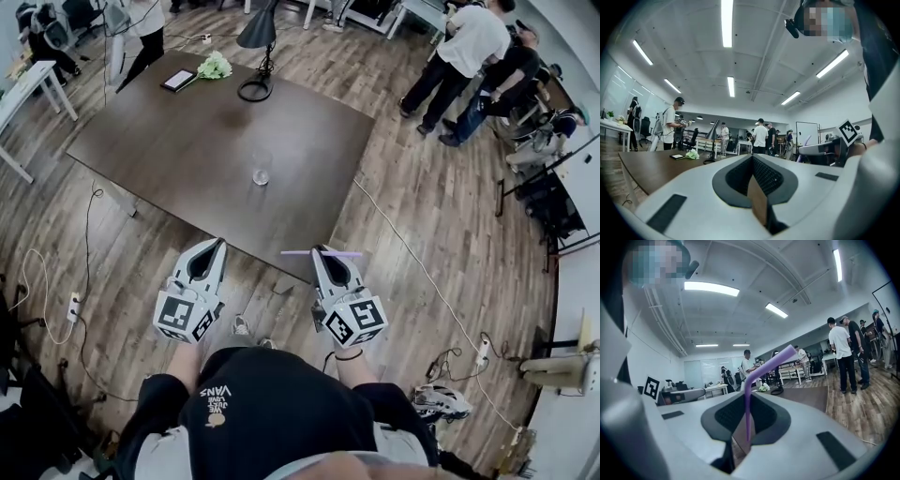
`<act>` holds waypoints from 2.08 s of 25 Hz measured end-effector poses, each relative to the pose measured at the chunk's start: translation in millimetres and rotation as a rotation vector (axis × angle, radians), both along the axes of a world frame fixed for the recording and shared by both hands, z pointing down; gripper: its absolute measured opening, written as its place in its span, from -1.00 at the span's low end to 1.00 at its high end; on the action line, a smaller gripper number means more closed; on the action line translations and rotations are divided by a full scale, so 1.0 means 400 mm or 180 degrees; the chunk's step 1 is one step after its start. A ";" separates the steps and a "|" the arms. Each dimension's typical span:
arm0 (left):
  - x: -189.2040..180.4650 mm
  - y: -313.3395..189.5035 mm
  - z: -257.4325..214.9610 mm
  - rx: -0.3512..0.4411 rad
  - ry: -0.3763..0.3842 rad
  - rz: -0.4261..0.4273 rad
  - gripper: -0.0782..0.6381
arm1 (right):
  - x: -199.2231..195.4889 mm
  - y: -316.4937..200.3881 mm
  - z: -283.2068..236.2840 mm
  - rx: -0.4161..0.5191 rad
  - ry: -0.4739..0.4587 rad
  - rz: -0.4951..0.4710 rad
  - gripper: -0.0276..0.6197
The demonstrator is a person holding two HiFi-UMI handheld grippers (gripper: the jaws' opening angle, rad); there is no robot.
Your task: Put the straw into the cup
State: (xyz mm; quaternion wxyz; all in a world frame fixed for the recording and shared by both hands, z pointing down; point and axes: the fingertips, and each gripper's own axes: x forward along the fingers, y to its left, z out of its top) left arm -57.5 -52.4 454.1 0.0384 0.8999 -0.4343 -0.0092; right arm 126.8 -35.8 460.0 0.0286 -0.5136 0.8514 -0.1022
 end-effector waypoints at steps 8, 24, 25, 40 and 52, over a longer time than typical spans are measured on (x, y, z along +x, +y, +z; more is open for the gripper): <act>-0.016 -0.126 -0.019 0.0065 0.0020 0.0153 -0.76 | -0.033 -0.111 -0.023 0.0075 0.0007 0.0115 -0.79; -0.011 -0.294 0.002 0.0013 0.0011 0.0356 -0.76 | -0.033 -0.266 -0.020 0.0082 0.0054 0.0264 -0.79; -0.008 -0.309 0.002 0.0004 0.0019 0.0331 -0.76 | -0.030 -0.283 -0.020 0.0080 0.0058 0.0247 -0.79; 0.034 -0.471 -0.010 0.0033 0.0000 -0.0046 -0.76 | 0.017 -0.500 -0.045 0.0146 0.0060 -0.0126 -0.79; -0.006 -0.567 0.015 -0.0043 -0.0026 -0.0082 -0.76 | -0.019 -0.608 -0.038 0.0136 0.0017 -0.0137 -0.79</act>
